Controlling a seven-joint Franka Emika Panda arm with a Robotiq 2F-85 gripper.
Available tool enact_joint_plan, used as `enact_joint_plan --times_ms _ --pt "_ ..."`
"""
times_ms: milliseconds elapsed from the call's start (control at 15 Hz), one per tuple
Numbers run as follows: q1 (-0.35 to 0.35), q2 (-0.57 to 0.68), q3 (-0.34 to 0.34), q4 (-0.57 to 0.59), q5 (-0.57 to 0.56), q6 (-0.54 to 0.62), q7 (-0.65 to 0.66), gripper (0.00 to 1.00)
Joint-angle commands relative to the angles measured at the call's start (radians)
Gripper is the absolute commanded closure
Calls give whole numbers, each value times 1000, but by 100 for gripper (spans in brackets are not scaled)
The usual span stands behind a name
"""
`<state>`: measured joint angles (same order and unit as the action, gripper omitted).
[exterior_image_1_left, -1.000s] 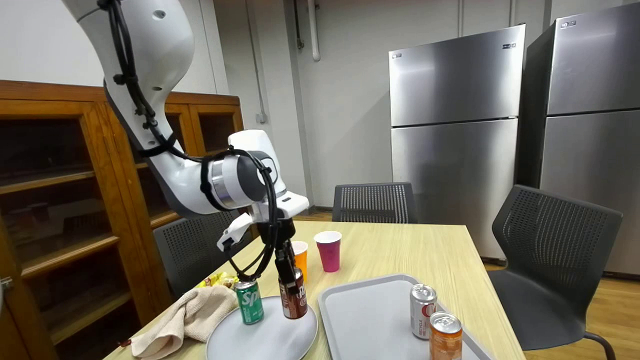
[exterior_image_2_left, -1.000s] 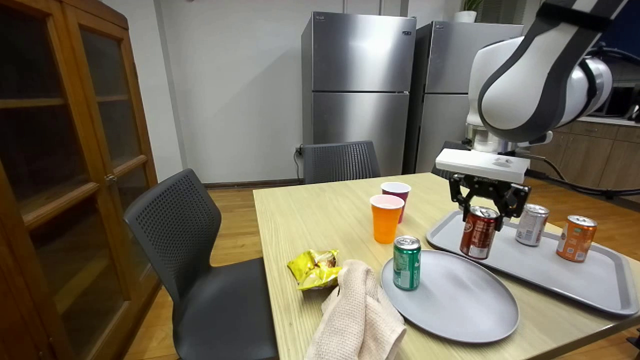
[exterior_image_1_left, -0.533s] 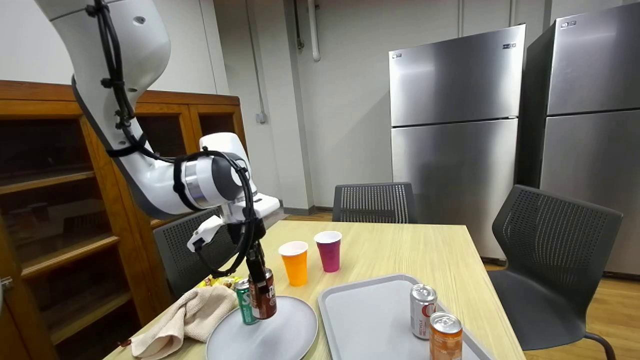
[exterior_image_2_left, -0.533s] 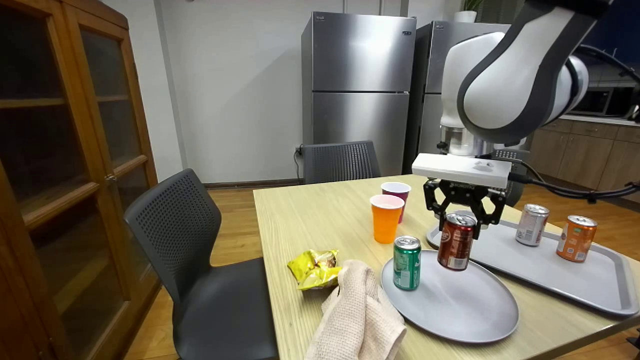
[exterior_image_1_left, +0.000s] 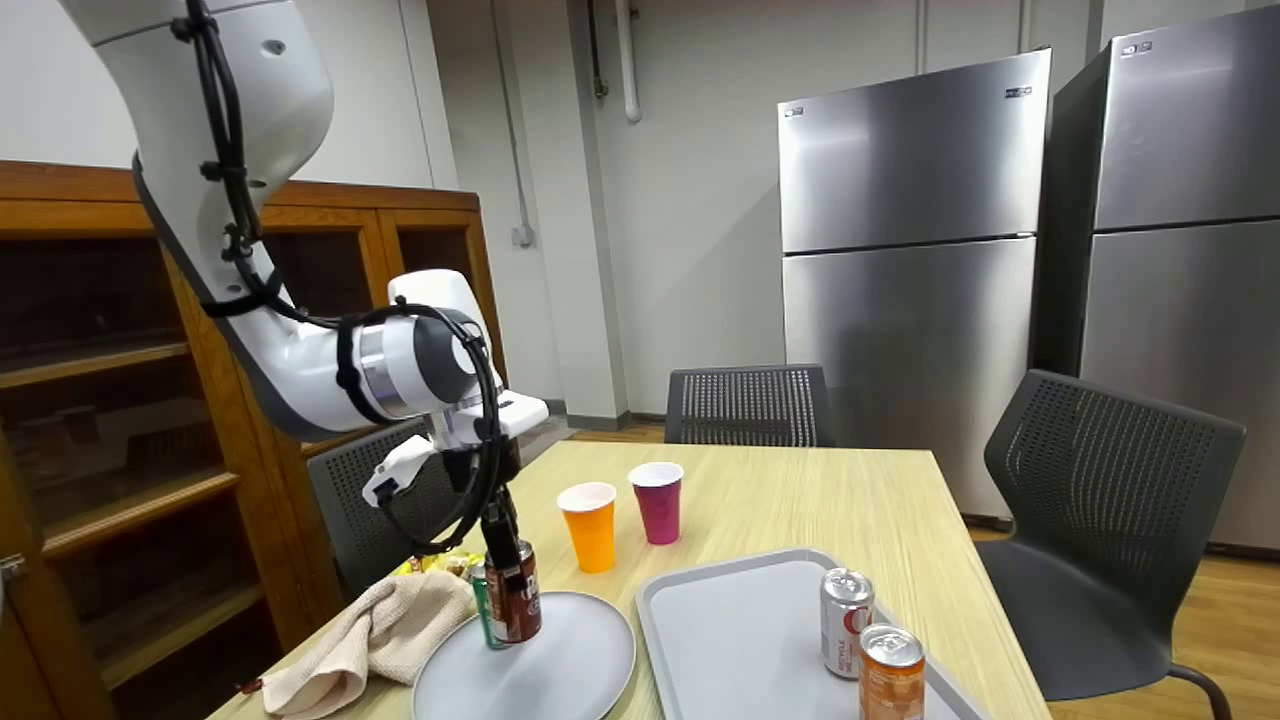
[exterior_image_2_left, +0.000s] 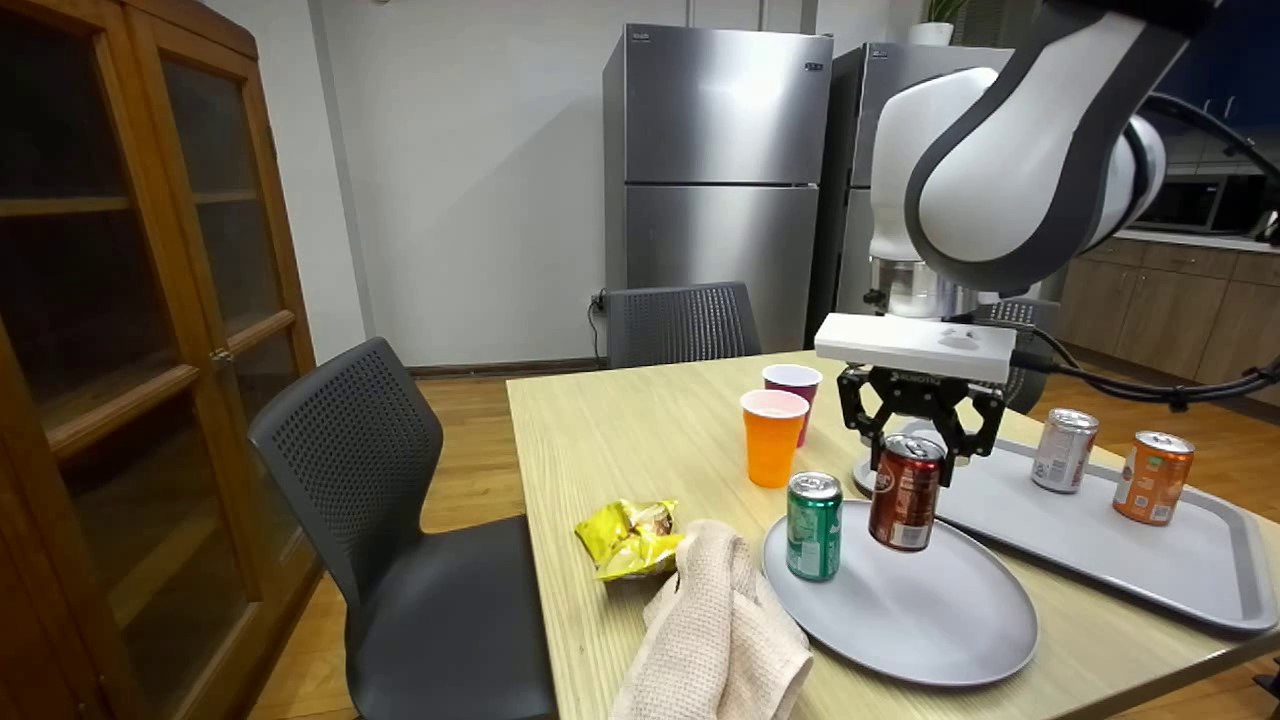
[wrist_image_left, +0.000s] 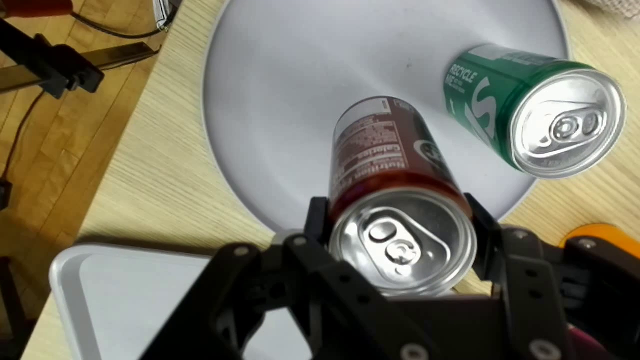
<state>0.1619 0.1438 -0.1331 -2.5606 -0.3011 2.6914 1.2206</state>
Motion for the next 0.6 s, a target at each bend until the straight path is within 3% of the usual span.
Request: enact_joint_plan --times_ms 0,533 --pt "-28 19 20 47 5 -33 -11 61" --pt "-22 117 8 145 15 -29 -28 61"
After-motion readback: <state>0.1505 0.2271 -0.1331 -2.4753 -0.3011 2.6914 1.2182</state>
